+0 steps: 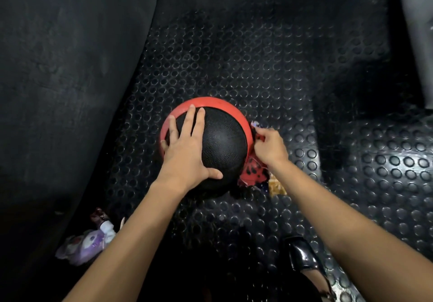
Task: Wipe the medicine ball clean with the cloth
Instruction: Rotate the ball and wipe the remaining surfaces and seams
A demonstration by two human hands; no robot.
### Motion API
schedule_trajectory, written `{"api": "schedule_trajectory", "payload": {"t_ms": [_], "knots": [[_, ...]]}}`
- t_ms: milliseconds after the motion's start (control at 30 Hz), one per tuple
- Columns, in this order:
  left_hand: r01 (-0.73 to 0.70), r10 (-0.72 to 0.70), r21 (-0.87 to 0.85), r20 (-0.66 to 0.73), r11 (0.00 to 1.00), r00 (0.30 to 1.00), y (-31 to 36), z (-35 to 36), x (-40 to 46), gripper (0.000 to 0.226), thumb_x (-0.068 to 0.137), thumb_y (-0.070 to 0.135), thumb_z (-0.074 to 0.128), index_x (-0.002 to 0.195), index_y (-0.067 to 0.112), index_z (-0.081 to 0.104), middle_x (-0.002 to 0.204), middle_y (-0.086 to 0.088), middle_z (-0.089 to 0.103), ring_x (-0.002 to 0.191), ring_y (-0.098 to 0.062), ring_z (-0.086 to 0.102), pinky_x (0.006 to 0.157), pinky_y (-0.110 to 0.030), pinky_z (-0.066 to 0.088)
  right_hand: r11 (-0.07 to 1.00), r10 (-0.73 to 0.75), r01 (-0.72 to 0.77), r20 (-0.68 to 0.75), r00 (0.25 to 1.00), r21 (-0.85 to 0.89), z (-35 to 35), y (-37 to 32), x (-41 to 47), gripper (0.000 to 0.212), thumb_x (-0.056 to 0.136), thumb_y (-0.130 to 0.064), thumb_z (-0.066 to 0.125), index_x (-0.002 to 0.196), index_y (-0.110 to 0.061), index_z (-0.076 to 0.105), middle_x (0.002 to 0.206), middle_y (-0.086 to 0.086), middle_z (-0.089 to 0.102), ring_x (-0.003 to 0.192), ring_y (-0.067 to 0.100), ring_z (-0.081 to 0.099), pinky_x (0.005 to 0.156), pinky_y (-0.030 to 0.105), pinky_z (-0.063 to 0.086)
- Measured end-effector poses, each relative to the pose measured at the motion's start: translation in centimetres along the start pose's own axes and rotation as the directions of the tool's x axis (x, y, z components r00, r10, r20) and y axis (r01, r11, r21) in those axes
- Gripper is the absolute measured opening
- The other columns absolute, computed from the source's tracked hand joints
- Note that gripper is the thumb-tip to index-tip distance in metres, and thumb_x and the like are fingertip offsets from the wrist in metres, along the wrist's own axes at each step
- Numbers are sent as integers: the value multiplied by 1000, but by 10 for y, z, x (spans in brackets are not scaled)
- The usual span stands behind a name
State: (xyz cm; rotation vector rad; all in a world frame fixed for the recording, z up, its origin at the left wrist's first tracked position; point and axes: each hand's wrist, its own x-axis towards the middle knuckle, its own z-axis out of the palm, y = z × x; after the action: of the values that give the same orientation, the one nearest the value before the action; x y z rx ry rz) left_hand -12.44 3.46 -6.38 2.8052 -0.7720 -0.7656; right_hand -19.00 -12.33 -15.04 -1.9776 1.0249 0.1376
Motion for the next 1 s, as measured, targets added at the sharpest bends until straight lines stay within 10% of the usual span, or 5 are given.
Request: {"api": "schedule_trajectory", "payload": {"t_ms": [267,667,833,1000], "knots": [[-12,12,18,44,1000,999,-3,-6,7,141,55,47,87,149,27,-17,156,13,-24,143,-33,-21,114,-59,7,922,-381,366,-128,916,-126,-6,-46,-25,51,92,-5,41,129,-38,54,109,-6,48,104,18,47,74,33,42],[-172,127,283,170,944,977,3,-34,29,128,64,21,86,148,44,-8,157,12,-21,143,-34,-21,112,-63,2,954,-192,178,-36,981,-242,-28,-11,-49,51,90,-6,43,129,-37,53,116,-5,49,112,24,48,81,34,40],[-55,61,-66,102,996,993,3,-36,21,105,74,50,73,151,39,2,159,13,-11,146,-31,-9,114,-56,19,967,-217,210,-34,976,-143,-26,-16,-53,53,90,-5,42,126,-42,55,94,-13,40,103,17,51,72,28,35],[65,-67,-31,-52,997,996,-12,-27,31,121,70,51,76,152,21,-8,160,0,-8,146,-35,-4,119,-43,5,965,-260,262,-155,953,-3,-19,-26,-36,48,92,-8,47,132,-35,51,89,-13,41,86,10,48,67,23,31]]}}
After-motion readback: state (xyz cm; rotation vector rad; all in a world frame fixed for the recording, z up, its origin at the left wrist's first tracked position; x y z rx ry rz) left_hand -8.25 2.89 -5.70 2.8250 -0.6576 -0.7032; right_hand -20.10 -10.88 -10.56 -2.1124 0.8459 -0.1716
